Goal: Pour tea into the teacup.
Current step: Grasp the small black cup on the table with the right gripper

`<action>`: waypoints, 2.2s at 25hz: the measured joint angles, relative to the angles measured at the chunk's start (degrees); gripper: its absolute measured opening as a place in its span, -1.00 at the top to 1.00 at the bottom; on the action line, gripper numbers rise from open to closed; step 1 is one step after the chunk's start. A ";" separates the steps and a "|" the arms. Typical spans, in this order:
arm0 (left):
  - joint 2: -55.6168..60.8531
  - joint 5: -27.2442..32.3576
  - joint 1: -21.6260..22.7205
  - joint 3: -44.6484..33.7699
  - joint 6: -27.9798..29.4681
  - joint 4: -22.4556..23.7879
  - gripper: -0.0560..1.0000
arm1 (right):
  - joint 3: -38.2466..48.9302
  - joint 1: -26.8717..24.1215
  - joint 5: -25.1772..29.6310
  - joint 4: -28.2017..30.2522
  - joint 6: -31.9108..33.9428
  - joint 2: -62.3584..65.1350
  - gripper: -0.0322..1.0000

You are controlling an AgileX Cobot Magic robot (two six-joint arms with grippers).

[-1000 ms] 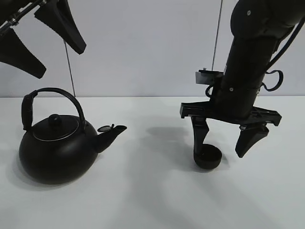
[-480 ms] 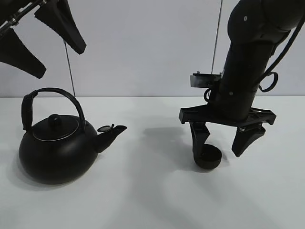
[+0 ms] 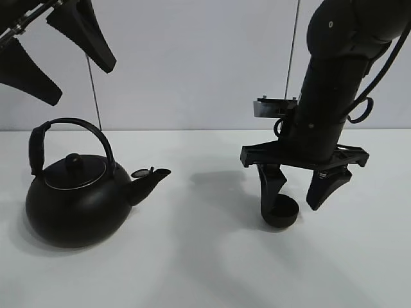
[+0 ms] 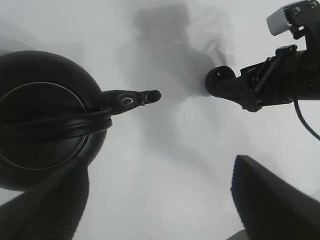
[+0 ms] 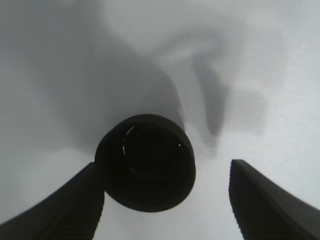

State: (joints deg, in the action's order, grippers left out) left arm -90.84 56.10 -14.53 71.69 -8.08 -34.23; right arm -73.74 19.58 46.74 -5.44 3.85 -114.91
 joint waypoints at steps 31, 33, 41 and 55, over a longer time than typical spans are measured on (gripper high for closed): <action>0.00 0.00 0.00 0.00 0.00 0.00 -0.19 | 0.00 0.00 -1.59 -3.64 -0.72 0.00 0.00; 0.00 0.00 0.00 0.00 0.00 0.00 -0.19 | 0.00 0.00 -1.71 -3.93 -0.66 0.00 0.00; 0.00 0.00 0.00 0.00 0.00 0.00 -0.19 | 0.00 0.00 -1.43 -3.99 0.82 0.00 0.00; 0.00 0.00 0.00 0.00 0.00 0.00 -0.19 | 0.00 0.00 -1.26 -1.47 3.68 -1.10 -0.10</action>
State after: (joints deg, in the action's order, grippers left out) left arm -90.84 56.10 -14.53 71.69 -8.08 -34.23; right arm -73.74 19.58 45.47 -6.91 7.53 -116.01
